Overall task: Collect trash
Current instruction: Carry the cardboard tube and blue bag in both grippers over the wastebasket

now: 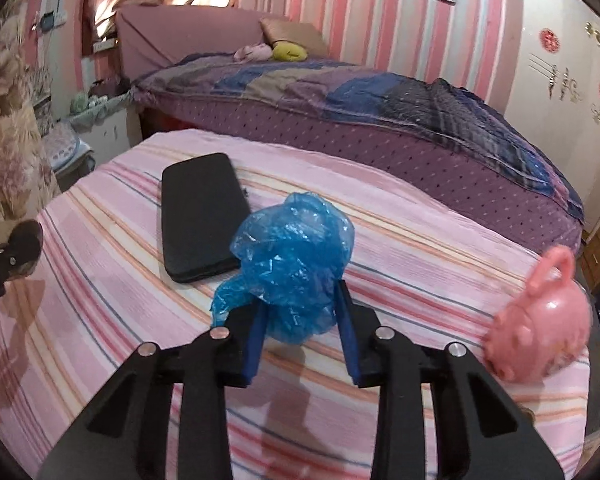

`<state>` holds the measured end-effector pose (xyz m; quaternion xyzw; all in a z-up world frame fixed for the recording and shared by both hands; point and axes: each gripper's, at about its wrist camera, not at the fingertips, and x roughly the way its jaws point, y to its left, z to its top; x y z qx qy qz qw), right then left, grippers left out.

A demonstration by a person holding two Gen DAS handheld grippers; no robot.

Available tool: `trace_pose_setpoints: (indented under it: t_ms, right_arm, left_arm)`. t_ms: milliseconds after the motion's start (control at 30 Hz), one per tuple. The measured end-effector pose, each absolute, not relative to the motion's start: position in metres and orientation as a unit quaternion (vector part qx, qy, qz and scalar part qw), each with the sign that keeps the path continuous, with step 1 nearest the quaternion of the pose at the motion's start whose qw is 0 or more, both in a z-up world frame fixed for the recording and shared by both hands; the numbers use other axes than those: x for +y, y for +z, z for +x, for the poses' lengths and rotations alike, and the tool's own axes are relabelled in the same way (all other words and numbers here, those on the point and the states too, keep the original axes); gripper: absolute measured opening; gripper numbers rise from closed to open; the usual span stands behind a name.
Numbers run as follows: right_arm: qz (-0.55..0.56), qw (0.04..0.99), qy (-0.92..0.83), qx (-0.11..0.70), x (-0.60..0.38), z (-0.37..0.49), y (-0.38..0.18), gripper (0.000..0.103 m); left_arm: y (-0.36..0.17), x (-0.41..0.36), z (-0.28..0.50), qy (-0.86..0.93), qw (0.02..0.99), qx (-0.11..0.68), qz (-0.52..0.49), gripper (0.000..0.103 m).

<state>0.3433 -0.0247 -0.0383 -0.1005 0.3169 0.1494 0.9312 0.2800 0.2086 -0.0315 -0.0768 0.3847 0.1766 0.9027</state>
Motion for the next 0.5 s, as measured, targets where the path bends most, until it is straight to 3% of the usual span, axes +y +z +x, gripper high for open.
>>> trace_pose_setpoints:
  t_ms: [500]
  right_arm:
    - [-0.084, 0.946, 0.080, 0.301, -0.141, 0.246, -0.016, 0.033]
  left_arm:
    - [-0.008, 0.151, 0.244, 0.126, 0.923, 0.357, -0.069, 0.053]
